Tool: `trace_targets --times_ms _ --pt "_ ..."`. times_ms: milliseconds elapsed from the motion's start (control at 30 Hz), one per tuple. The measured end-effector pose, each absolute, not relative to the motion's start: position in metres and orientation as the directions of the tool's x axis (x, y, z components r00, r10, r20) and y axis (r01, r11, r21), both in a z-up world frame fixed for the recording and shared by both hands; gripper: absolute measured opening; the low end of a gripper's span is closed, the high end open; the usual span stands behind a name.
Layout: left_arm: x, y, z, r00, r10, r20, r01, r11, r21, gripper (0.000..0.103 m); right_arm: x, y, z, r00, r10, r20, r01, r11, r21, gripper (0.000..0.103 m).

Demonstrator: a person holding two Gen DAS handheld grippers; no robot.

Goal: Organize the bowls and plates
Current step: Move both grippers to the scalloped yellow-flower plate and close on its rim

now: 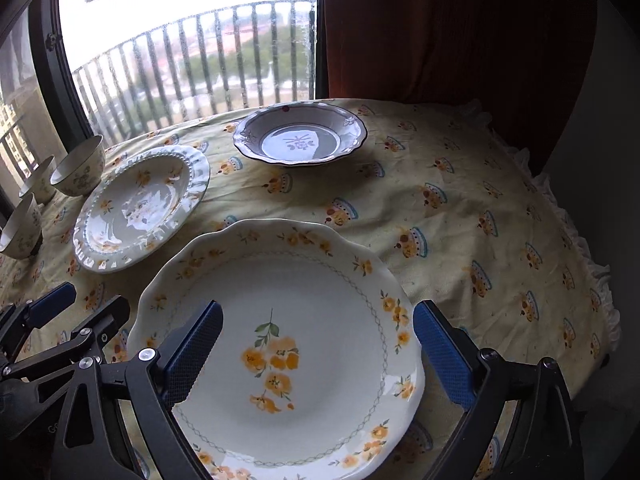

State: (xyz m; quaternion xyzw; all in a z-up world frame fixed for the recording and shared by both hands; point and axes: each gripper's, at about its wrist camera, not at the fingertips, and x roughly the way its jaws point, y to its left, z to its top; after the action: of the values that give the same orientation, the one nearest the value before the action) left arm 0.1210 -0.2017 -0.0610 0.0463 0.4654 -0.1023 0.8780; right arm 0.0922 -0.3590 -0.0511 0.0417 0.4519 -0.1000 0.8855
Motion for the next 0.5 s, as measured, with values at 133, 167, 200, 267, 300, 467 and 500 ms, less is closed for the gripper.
trace_targets --times_ms 133,167,200,267,300,467,500 --pt "0.126 -0.222 -0.072 0.514 -0.107 -0.851 0.202 0.979 -0.001 0.066 0.105 -0.381 -0.065 0.546 -0.112 -0.830 0.190 0.982 -0.007 0.096" --pt "0.128 -0.226 -0.074 0.505 -0.103 -0.857 0.196 0.981 -0.003 0.066 0.108 -0.386 -0.068 0.540 -0.107 -0.835 0.185 0.983 -0.006 0.096" --pt "0.128 -0.229 -0.076 0.497 -0.098 -0.862 0.189 0.982 -0.002 0.066 0.110 -0.391 -0.071 0.535 -0.100 -0.839 0.179 0.984 -0.003 0.096" --pt "0.130 -0.236 -0.081 0.487 -0.087 -0.869 0.179 0.984 0.002 0.066 0.113 -0.399 -0.076 0.529 -0.082 -0.845 0.166 0.986 0.008 0.096" --pt "0.130 -0.239 -0.083 0.482 -0.078 -0.873 0.173 0.985 0.007 0.066 0.114 -0.402 -0.078 0.525 -0.076 -0.848 0.164 0.986 0.012 0.096" --pt "0.130 -0.245 -0.093 0.448 -0.056 -0.892 0.140 0.990 0.009 0.065 0.122 -0.411 -0.093 0.476 -0.038 -0.879 0.155 0.987 0.041 0.096" --pt "0.131 -0.246 -0.095 0.442 -0.052 -0.895 0.134 0.991 0.009 0.065 0.123 -0.412 -0.096 0.469 -0.031 -0.883 0.150 0.988 0.044 0.095"
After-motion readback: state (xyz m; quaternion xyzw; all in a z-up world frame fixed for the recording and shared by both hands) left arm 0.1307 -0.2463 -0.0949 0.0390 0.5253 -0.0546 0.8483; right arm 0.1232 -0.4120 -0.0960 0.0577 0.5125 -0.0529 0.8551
